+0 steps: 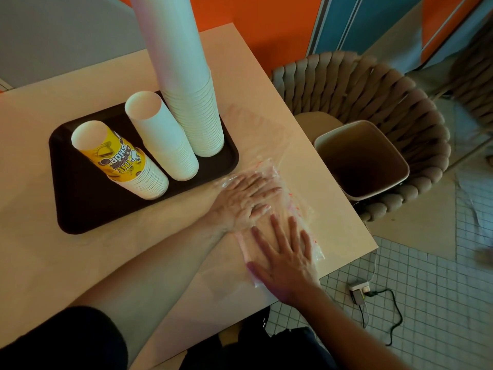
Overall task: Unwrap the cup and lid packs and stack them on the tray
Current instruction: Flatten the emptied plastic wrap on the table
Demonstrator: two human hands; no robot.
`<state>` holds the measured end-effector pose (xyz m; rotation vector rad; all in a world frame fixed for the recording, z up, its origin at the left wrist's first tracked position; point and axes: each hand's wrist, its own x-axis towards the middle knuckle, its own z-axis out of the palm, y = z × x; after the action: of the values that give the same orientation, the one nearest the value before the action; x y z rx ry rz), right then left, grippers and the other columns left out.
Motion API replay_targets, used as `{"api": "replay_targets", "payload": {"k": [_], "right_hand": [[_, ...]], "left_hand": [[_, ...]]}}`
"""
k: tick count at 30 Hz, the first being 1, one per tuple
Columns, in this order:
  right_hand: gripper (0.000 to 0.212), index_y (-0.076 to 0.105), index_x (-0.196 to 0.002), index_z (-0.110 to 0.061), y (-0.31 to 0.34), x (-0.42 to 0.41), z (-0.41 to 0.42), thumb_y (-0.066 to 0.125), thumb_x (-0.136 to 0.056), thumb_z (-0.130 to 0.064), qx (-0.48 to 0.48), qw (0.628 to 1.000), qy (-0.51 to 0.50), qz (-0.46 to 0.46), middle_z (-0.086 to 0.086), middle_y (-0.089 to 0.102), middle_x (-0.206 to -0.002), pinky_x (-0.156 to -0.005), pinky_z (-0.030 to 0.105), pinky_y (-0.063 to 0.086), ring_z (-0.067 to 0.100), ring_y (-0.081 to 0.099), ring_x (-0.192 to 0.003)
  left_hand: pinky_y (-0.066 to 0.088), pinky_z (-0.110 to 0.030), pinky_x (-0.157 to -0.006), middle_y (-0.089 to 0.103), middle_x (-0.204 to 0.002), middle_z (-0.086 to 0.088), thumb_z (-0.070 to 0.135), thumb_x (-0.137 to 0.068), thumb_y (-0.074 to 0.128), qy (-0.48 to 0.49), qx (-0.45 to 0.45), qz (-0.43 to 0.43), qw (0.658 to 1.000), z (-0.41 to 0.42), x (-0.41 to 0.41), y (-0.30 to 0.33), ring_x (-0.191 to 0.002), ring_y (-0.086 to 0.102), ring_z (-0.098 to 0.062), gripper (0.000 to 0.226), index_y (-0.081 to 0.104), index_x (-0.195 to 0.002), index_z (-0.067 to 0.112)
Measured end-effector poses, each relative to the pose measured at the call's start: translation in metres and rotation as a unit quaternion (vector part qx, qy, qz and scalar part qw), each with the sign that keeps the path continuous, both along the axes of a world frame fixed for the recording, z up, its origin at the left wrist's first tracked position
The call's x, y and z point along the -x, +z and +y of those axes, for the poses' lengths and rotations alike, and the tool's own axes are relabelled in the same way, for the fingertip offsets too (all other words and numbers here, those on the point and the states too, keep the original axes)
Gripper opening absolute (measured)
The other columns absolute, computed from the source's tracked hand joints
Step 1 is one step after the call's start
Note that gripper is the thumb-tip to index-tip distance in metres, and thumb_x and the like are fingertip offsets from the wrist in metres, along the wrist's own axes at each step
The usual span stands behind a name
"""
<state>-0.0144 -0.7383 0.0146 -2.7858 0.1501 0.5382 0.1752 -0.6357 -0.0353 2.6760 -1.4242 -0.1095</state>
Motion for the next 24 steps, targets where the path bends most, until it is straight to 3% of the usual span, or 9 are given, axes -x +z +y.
{"api": "replay_targets", "payload": {"k": [10,12,15,17,20,22,24], "right_hand": [[0.07,-0.019,-0.152,-0.055,0.005,0.005,0.001,0.016,-0.095,-0.079,0.002,1.0,0.001,0.025,-0.004,-0.038,-0.16,-0.118,0.054,-0.022,0.037,-0.044,-0.142],[0.071,-0.018,-0.152,-0.054,0.008,0.004,0.001,0.017,-0.096,-0.079,0.002,1.0,0.002,0.03,-0.004,-0.039,-0.16,-0.119,0.055,-0.022,0.037,-0.043,-0.142],[0.074,-0.015,-0.154,-0.053,0.014,0.003,0.003,0.023,-0.096,-0.077,0.005,0.999,-0.004,0.041,-0.003,-0.036,-0.162,-0.12,0.057,-0.017,0.039,-0.04,-0.143],[0.076,-0.012,-0.155,-0.051,0.018,0.0,0.005,0.028,-0.096,-0.076,0.007,0.999,-0.009,0.046,-0.002,-0.032,-0.164,-0.122,0.059,-0.013,0.04,-0.036,-0.146],[0.076,-0.003,-0.157,-0.05,0.028,-0.008,0.007,0.033,-0.095,-0.074,0.007,0.998,-0.016,0.056,0.0,-0.022,-0.168,-0.121,0.062,-0.01,0.041,-0.025,-0.15],[0.071,0.006,-0.157,-0.049,0.038,-0.013,0.008,0.033,-0.096,-0.073,-0.003,0.998,-0.032,0.055,-0.001,-0.014,-0.169,-0.12,0.064,-0.007,0.041,-0.017,-0.153],[0.066,0.016,-0.155,-0.046,0.049,-0.019,0.01,0.035,-0.096,-0.071,-0.007,0.998,-0.051,0.022,-0.001,-0.002,-0.169,-0.119,0.063,0.001,0.039,-0.006,-0.155]], "left_hand": [[0.009,-0.04,-0.125,0.008,-0.168,0.009,0.046,-0.106,0.033,0.041,-0.025,-0.01,0.999,-0.006,-0.017,-0.007,-0.154,0.007,-0.011,0.062,0.008,-0.16,0.032],[0.009,-0.04,-0.125,0.01,-0.168,0.007,0.045,-0.105,0.028,0.049,-0.034,-0.001,0.998,-0.007,-0.017,0.0,-0.154,0.008,-0.012,0.06,0.01,-0.161,0.03],[0.011,-0.04,-0.124,0.018,-0.166,0.002,0.044,-0.102,0.014,0.057,0.0,0.021,0.998,-0.013,-0.004,0.025,-0.153,0.017,-0.015,0.063,0.023,-0.159,0.019],[0.015,-0.043,-0.124,0.024,-0.165,-0.002,0.042,-0.101,0.015,0.068,0.034,0.045,0.996,-0.016,0.012,0.04,-0.152,0.021,-0.019,0.064,0.032,-0.156,0.013],[0.003,-0.04,-0.124,0.014,-0.167,-0.001,0.045,-0.101,0.014,0.094,0.06,0.097,0.989,-0.008,0.034,0.057,-0.155,0.009,-0.018,0.065,0.029,-0.157,0.015],[0.0,-0.038,-0.123,0.012,-0.168,0.0,0.041,-0.105,0.026,0.119,0.073,0.136,0.981,0.007,0.047,0.067,-0.155,0.005,-0.018,0.056,0.031,-0.156,0.017],[0.01,-0.041,-0.124,0.021,-0.166,-0.002,0.032,-0.105,0.043,0.142,0.106,0.157,0.972,0.026,0.058,0.077,-0.154,0.012,-0.021,0.048,0.041,-0.151,0.018]]}}
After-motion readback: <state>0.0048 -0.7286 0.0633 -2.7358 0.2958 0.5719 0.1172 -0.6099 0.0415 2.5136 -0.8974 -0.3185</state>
